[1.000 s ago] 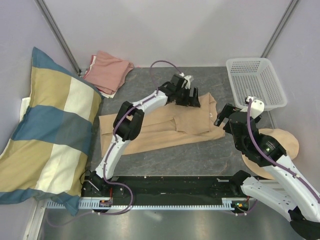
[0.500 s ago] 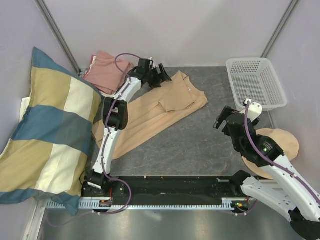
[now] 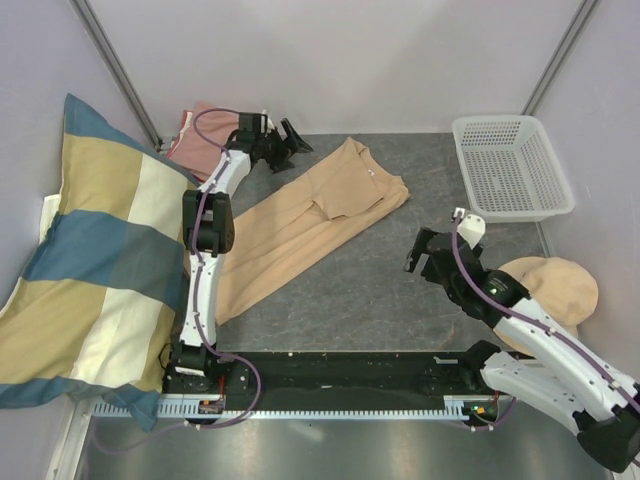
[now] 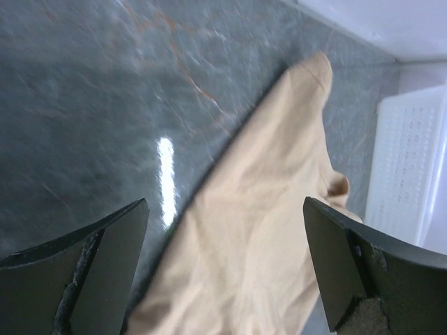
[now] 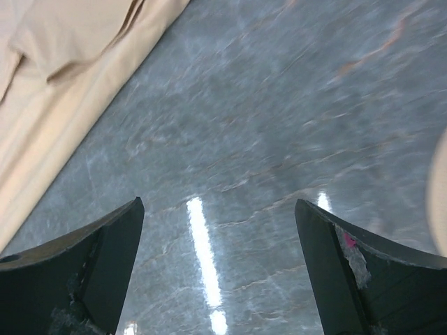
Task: Fold and stack the t-shirts
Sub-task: Rotate the tshirt 90 degrees
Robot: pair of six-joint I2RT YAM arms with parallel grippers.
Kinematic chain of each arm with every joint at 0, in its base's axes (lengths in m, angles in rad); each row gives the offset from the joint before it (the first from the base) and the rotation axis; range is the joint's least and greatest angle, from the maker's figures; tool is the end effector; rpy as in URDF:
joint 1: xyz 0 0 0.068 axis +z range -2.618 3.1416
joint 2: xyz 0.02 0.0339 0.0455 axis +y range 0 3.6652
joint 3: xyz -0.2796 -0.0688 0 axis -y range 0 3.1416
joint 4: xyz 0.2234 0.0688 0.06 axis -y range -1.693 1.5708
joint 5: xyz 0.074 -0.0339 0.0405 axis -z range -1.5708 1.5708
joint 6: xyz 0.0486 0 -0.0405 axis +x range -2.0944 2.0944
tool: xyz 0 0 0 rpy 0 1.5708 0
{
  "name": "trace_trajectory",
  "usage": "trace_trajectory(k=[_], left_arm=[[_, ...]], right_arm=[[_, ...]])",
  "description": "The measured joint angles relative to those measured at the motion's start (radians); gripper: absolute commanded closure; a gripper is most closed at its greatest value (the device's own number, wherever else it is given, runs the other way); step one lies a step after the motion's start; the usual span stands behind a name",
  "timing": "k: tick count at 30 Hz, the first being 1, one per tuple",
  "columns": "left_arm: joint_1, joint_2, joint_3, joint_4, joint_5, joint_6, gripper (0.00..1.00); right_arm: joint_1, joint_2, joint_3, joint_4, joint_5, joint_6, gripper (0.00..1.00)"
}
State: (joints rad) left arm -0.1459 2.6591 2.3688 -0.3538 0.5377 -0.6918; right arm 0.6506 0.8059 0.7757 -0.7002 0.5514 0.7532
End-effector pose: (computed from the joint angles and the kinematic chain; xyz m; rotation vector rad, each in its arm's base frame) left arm 0.5816 -0.1106 0.1673 -0.3141 2.2929 -1.0430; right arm 0.1248 0.0630 0.2915 0.3838 2.1454 0.1567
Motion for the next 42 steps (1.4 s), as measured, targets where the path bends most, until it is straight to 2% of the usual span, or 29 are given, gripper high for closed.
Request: trace_trajectory(k=[7,13,17,21,26,32,34,37,39,40,42], left_arm=[[-0.038,-0.293,-0.270,-0.008,-0.007,0.090,0.00],[-0.035,-0.482,-0.356,-0.009,-0.054,0.195,0.00],[-0.025,-0.512,-0.415,-0.011,-0.084,0.226,0.00],[-0.021,-0.513,-0.492,-0.028,-0.112,0.242,0.00],[-0.017,-0.529,-0.555,-0.066,-0.129,0.255,0.00],[-0.010,-0.595,-0.570,-0.074,-0.137,0.261,0.00],[-0.006,-0.618,-0.570,-0.074,-0.137,0.261,0.00],[-0.001,-0.640,-0.570,-0.071,-0.137,0.261,0.00],[0.002,-0.644,-0.570,-0.070,-0.137,0.261,0.00],[0.004,-0.644,-0.571,-0.071,-0.137,0.261,0.00],[0.006,-0.644,-0.575,-0.071,-0.137,0.261,0.00]], right_arm=[[0.037,0.154,-0.168,0.227,-0.230,0.065,0.02],[0.231,0.297,-0.203,0.416,-0.255,0.216,0.02],[0.405,0.512,-0.130,0.518,-0.208,0.317,0.02],[0.522,0.715,-0.051,0.658,-0.185,0.430,0.02],[0.560,0.882,0.036,0.828,-0.160,0.546,0.03],[0.576,1.071,0.221,0.896,-0.154,0.615,0.05],[0.578,1.127,0.288,0.902,-0.154,0.623,0.14],[0.582,1.193,0.371,0.892,-0.153,0.626,0.22],[0.583,1.210,0.393,0.879,-0.151,0.626,0.27],[0.583,1.212,0.394,0.877,-0.150,0.628,0.33],[0.583,1.213,0.394,0.866,-0.147,0.628,0.39]])
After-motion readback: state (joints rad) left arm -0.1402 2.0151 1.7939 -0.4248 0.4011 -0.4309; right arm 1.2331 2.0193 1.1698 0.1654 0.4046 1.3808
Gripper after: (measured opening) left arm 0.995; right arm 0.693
